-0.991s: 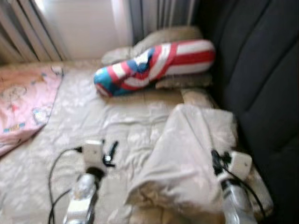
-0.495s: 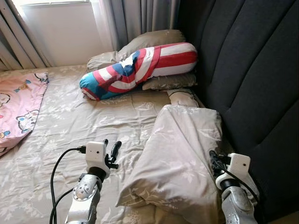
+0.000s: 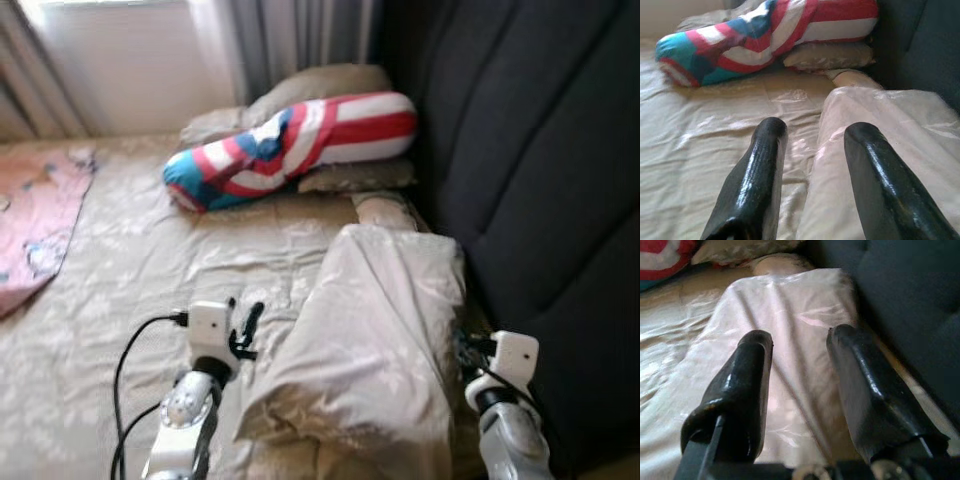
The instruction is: Clean up the room
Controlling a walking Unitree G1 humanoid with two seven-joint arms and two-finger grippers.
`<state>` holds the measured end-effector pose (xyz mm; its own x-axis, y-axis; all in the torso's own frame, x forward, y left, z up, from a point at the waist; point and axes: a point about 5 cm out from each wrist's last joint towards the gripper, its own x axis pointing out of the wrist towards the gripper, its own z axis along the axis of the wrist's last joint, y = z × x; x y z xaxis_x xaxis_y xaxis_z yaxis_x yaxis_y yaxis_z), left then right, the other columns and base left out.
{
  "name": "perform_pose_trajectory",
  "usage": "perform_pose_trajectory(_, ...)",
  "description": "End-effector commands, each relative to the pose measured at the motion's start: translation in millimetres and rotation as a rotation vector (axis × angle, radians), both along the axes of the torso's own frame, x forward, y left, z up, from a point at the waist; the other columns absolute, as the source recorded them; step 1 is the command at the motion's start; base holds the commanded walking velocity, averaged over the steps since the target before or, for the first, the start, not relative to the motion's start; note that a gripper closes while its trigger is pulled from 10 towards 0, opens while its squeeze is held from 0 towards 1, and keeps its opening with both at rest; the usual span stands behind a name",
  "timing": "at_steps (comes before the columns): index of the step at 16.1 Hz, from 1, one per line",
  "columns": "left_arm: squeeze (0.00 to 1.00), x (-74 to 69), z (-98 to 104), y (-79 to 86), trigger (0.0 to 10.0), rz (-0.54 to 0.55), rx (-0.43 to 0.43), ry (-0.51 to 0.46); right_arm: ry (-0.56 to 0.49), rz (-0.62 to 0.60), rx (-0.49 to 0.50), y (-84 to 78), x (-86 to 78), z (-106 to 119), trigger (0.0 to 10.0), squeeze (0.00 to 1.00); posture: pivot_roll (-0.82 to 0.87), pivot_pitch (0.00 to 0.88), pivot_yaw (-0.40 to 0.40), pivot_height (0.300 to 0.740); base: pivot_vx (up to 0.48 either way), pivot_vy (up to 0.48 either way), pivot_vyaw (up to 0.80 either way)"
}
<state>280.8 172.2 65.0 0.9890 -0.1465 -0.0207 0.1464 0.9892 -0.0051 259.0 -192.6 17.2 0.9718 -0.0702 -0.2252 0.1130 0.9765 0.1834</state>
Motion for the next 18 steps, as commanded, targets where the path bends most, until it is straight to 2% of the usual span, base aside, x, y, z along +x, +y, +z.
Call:
perform_pose_trajectory(1,0.00,0.5,1.5,1.2,10.0,0.010,-0.004,-0.004,0.017,0.008,-0.002,0.8,-0.8,-1.9,10.0,0.00,-0.10,0.005,-0.008,0.740,0.000,0.000,0.00)
perform_pose_trajectory(11,0.00,0.8,1.7,2.3,10.0,0.016,-0.002,-0.001,0.034,-0.004,-0.003,-0.6,-1.4,-4.2,10.0,0.00,-0.10,0.021,-0.011,0.740,0.000,-0.050,0.00)
perform_pose_trajectory(12,0.00,0.7,1.8,2.1,10.0,0.015,-0.003,-0.001,0.003,-0.018,0.007,-2.2,0.3,0.8,10.0,0.00,-0.10,0.023,-0.010,0.740,0.000,0.000,0.00)
perform_pose_trajectory(14,0.00,0.1,3.4,2.2,10.0,0.018,-0.002,-0.011,-0.045,0.002,-0.050,-1.2,3.0,9.3,10.0,0.00,-0.10,0.026,-0.010,0.740,0.000,0.000,0.00)
perform_pose_trajectory(16,0.00,-0.3,5.5,1.3,10.0,0.016,-0.007,-0.021,-0.098,0.036,-0.040,5.0,5.6,17.2,10.0,0.00,-0.10,0.028,-0.010,0.740,0.000,0.000,0.00)
perform_pose_trajectory(18,0.00,0.6,6.7,0.0,10.0,0.012,-0.009,-0.025,-0.100,0.054,-0.040,8.0,6.8,18.3,10.0,0.00,-0.11,0.030,-0.010,0.740,0.000,0.000,0.00)
